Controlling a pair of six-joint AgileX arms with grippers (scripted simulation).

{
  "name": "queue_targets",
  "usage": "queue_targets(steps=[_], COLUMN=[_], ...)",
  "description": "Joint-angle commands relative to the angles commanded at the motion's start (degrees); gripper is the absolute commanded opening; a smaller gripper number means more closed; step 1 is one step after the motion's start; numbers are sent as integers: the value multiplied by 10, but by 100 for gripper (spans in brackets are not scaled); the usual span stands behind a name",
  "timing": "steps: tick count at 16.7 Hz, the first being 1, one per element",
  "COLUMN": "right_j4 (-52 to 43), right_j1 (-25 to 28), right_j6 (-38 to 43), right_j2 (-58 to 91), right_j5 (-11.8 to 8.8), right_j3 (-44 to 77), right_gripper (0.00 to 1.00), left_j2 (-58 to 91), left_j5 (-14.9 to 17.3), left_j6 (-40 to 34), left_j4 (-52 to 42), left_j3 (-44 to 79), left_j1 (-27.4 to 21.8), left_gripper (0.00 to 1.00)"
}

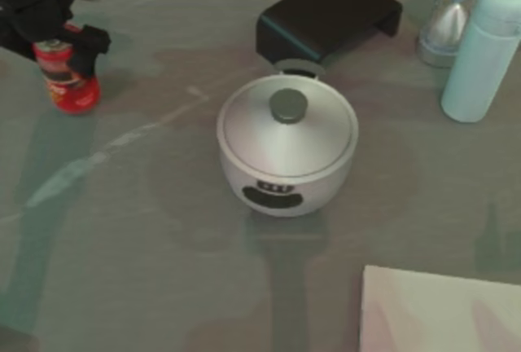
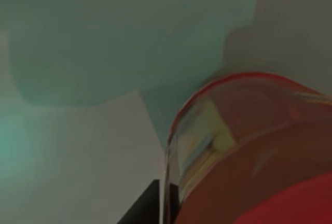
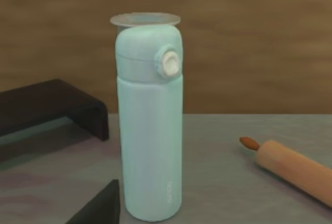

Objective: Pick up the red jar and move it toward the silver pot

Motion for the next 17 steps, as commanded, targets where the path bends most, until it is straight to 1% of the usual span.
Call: queue_targets(steps=[6, 7, 17], right_j4=[0, 0, 0], right_j1=[0, 0, 0], right_j6=[0, 0, 0], right_j2=[0, 0, 0], right_j5=[0, 0, 0], right_j3=[0, 0, 0], right_gripper=[100, 100, 100], left_j2=[0, 0, -10], left_j5=[0, 0, 0], left_j6=[0, 0, 0], left_j4=[0, 0, -1], left_j3=[0, 0, -9], left_j1=[0, 0, 1], left_gripper=[2, 0, 0])
